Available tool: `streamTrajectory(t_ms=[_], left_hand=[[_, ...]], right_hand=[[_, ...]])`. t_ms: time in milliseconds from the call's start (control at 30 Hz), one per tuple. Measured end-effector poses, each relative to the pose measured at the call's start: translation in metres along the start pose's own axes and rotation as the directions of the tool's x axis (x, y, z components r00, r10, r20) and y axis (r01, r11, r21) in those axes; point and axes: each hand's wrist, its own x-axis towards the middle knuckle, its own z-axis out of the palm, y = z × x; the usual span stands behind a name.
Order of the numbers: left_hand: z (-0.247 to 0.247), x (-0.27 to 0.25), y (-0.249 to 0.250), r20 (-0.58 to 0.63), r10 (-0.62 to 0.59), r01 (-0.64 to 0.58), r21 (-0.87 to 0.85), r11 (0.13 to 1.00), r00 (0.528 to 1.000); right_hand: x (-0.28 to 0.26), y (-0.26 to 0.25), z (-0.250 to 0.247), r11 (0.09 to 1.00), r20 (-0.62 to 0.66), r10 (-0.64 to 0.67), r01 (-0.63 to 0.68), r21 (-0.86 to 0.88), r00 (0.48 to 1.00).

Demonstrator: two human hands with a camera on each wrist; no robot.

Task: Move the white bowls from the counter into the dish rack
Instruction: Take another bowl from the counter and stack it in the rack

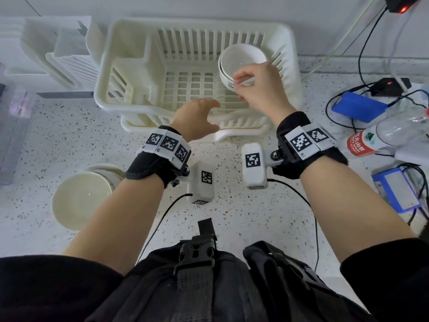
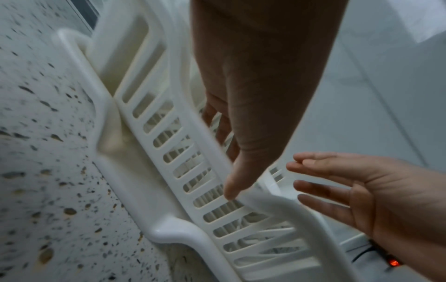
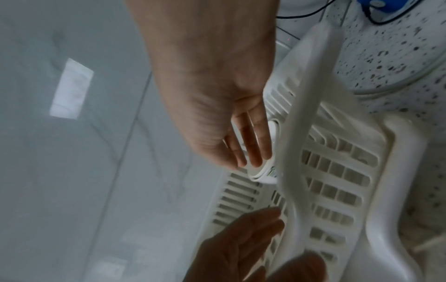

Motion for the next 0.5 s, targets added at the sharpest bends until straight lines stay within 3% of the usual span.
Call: streamTrajectory(t_ms=[267, 500], left_hand=[[-0.017, -0.082, -0.006, -0.235, -0.020, -0.002, -0.090, 0.996, 0.972], [-0.021, -0.143, -0.045, -0.299, -0.080, 0.039, -0.141, 0.989, 0.951]], right_hand=[[-0.073, -0.046, 0.009, 0.980, 0.009, -0.165, 0.163, 0.112, 0.986], [-0.122, -0.079, 0.051, 0.974, 0.113, -0.197, 0.181, 0.133, 0.974]])
